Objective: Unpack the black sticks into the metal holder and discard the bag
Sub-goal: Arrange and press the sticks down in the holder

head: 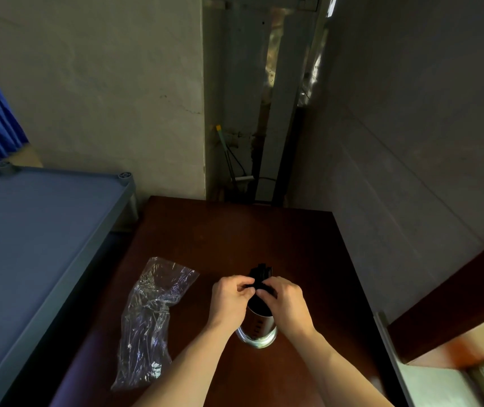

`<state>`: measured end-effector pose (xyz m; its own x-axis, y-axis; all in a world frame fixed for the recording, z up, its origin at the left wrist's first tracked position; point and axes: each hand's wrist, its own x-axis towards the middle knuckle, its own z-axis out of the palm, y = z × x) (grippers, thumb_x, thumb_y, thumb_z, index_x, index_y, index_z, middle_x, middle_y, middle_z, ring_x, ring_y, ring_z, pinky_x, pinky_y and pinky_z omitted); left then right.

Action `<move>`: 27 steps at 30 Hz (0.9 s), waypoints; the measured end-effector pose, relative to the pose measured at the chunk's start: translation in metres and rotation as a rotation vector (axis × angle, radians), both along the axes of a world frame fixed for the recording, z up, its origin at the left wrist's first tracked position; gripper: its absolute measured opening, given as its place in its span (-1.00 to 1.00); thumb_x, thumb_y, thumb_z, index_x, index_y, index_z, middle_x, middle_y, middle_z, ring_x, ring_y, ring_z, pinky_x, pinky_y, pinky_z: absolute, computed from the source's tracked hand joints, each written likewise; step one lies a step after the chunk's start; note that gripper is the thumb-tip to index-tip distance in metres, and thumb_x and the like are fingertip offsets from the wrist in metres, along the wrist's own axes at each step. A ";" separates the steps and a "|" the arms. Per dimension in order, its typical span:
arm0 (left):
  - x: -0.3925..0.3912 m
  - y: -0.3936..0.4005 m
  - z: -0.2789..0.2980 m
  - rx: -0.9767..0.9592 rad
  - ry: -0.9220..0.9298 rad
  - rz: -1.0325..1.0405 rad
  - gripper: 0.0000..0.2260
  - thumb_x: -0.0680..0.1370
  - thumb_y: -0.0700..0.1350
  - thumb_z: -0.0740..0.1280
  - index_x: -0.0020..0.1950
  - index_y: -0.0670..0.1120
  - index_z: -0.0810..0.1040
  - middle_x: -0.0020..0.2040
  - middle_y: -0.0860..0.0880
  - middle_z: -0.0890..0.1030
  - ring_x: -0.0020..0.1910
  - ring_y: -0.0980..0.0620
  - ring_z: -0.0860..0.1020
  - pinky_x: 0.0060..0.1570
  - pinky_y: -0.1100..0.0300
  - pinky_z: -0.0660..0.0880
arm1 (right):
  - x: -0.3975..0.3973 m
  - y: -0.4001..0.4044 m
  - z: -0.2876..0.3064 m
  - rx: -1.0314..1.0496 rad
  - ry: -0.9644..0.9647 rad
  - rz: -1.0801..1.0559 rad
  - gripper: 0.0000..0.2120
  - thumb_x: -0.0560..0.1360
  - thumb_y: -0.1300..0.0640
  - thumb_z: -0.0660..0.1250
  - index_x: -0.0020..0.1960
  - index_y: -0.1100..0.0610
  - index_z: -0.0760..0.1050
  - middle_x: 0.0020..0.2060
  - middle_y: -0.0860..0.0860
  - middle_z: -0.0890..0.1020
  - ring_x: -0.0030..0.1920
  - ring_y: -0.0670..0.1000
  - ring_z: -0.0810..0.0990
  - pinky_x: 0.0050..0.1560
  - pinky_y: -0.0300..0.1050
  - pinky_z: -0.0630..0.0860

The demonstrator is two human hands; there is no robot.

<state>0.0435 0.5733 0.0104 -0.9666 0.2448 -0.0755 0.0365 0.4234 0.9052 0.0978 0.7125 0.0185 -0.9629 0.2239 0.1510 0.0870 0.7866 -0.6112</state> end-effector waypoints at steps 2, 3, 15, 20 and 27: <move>0.000 -0.001 0.001 -0.005 0.002 0.000 -0.75 0.55 -0.22 0.45 0.22 -0.08 0.70 0.07 -0.02 0.73 -0.02 0.17 0.65 -0.15 0.56 0.48 | 0.000 0.000 0.001 -0.017 0.003 -0.006 -0.82 0.58 0.11 0.40 0.14 0.16 0.64 -0.05 -0.01 0.64 -0.06 -0.06 0.59 -0.13 -0.41 0.42; 0.000 -0.002 0.001 -0.007 0.002 -0.001 -0.74 0.55 -0.23 0.45 0.23 -0.09 0.70 0.07 -0.02 0.73 -0.04 0.19 0.64 -0.16 0.57 0.48 | 0.001 0.000 0.002 -0.028 0.010 -0.013 -0.82 0.57 0.11 0.41 0.13 0.16 0.64 -0.06 -0.02 0.64 -0.06 -0.06 0.59 -0.13 -0.41 0.41; 0.004 0.001 0.025 -0.078 0.211 -0.088 -0.58 0.47 -0.38 0.40 0.27 -0.06 0.64 0.11 0.12 0.48 -0.16 0.32 0.50 -0.08 0.55 0.44 | 0.003 0.010 0.029 -0.125 0.111 -0.077 -0.97 0.56 0.14 0.42 -0.07 0.04 0.62 -0.22 -0.15 0.61 -0.19 -0.17 0.59 -0.23 -0.35 0.45; 0.007 0.016 0.042 0.034 0.072 -0.242 -0.82 0.47 -0.17 0.50 0.03 0.03 0.68 -0.09 0.11 0.67 -0.13 0.21 0.64 -0.15 0.32 0.58 | 0.000 0.008 0.062 -0.091 0.200 -0.055 -0.96 0.56 0.12 0.42 -0.07 0.07 0.62 -0.19 -0.12 0.63 -0.16 -0.18 0.59 -0.18 -0.34 0.47; 0.001 0.021 0.063 0.130 0.064 -0.233 -0.87 0.51 0.00 0.50 -0.22 0.17 0.65 -0.29 0.13 0.70 -0.29 0.28 0.64 -0.30 0.32 0.51 | 0.003 0.006 0.102 -0.117 0.270 -0.039 -0.95 0.54 0.06 0.45 -0.03 0.02 0.62 -0.18 -0.15 0.62 -0.13 -0.21 0.58 -0.18 -0.39 0.47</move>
<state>0.0445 0.5947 0.0737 -0.8847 0.4651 0.0306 0.1782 0.2769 0.9442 0.1013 0.7189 0.1206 -0.8815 0.2912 0.3718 -0.0622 0.7089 -0.7025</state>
